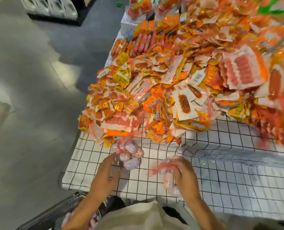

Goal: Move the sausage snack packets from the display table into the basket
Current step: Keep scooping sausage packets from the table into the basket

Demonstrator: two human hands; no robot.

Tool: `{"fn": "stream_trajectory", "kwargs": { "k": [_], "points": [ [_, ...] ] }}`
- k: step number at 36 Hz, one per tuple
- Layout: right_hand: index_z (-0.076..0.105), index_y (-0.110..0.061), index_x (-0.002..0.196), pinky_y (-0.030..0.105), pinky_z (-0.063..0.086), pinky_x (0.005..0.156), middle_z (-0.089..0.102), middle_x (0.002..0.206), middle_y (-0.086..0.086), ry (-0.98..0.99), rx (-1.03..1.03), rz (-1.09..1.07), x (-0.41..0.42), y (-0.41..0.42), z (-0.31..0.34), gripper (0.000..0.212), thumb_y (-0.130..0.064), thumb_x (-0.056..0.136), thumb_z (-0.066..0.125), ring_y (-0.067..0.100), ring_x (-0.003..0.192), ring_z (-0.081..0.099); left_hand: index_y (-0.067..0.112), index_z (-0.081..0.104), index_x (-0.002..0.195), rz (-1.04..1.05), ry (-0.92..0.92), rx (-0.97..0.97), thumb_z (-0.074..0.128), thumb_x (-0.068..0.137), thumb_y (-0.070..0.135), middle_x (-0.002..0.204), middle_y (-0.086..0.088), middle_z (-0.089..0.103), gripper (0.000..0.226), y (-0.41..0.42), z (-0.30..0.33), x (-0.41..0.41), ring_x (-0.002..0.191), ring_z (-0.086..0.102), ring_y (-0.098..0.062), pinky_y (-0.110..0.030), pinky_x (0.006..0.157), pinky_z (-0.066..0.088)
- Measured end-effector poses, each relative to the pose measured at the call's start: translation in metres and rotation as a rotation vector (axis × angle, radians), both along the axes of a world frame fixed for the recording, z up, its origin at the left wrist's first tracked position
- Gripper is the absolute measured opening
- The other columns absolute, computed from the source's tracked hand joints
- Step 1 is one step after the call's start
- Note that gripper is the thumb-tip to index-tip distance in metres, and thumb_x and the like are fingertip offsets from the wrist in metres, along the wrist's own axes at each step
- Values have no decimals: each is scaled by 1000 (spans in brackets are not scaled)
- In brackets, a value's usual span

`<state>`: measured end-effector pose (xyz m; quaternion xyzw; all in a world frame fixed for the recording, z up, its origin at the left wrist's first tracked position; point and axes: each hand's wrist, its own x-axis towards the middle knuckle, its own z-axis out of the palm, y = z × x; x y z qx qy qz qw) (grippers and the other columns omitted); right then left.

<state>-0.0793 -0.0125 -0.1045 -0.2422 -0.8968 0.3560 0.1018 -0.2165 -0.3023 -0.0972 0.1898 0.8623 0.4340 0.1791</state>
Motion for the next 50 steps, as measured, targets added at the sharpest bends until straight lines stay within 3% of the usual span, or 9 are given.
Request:
{"fn": "stream_trajectory", "kwargs": {
  "k": [2,5,8,13,17,27,32,41,50],
  "points": [
    [77,-20,106,39,48,106,69,122,-4,3,-110,-111,8,0,0,22,-5,96,64,15,119,63,46,36,146,42,46,46,61,96,20,144,28,43,62,9,-2,-1,133,41,3,-20,110,33],
    [70,-35,117,34,54,99,63,121,-26,-18,-206,-124,19,2,3,25,-19,101,59,1,115,62,23,48,144,101,75,75,60,98,32,143,6,52,48,25,-8,-8,134,47,-12,-37,111,41],
    [73,-21,122,43,56,99,68,125,-17,20,-354,-203,22,5,3,25,-19,100,61,8,117,65,11,52,143,146,41,112,58,97,31,144,-7,53,50,44,-7,-14,135,48,-27,-51,109,41],
    [76,-21,112,21,52,95,70,120,-18,48,-459,-197,21,9,9,22,-10,98,62,1,115,64,-1,67,119,362,-55,165,60,100,10,124,-22,60,23,70,-10,-12,121,52,-42,-59,99,45],
    [78,-19,107,2,44,82,70,114,-22,38,-483,-212,24,14,9,20,-10,99,61,-11,106,63,10,72,108,533,-105,267,56,102,17,115,-12,68,19,79,2,-8,111,62,-28,-43,92,52],
    [75,-37,103,1,45,75,73,106,-25,68,-616,-184,24,22,32,23,-25,102,56,-12,101,64,20,76,111,600,-152,405,58,100,32,105,4,77,24,86,38,14,106,69,-10,-28,96,52],
    [67,-46,82,18,48,52,69,78,-20,68,-581,-141,25,29,40,25,-36,101,53,-4,66,61,19,76,113,630,-95,394,56,103,32,109,4,77,26,83,46,32,109,68,-9,-25,95,52],
    [68,-20,79,5,43,55,73,76,-19,94,-641,91,19,32,68,32,-21,105,50,-6,66,64,32,77,98,814,41,370,57,103,32,102,7,77,21,59,82,78,99,71,-5,-11,84,50],
    [74,-24,82,13,53,59,77,79,-1,37,-806,336,10,-11,110,36,-23,106,48,11,71,74,20,77,104,988,138,331,55,103,28,100,6,78,24,8,118,152,94,72,-9,-16,80,52]
  ]
}}
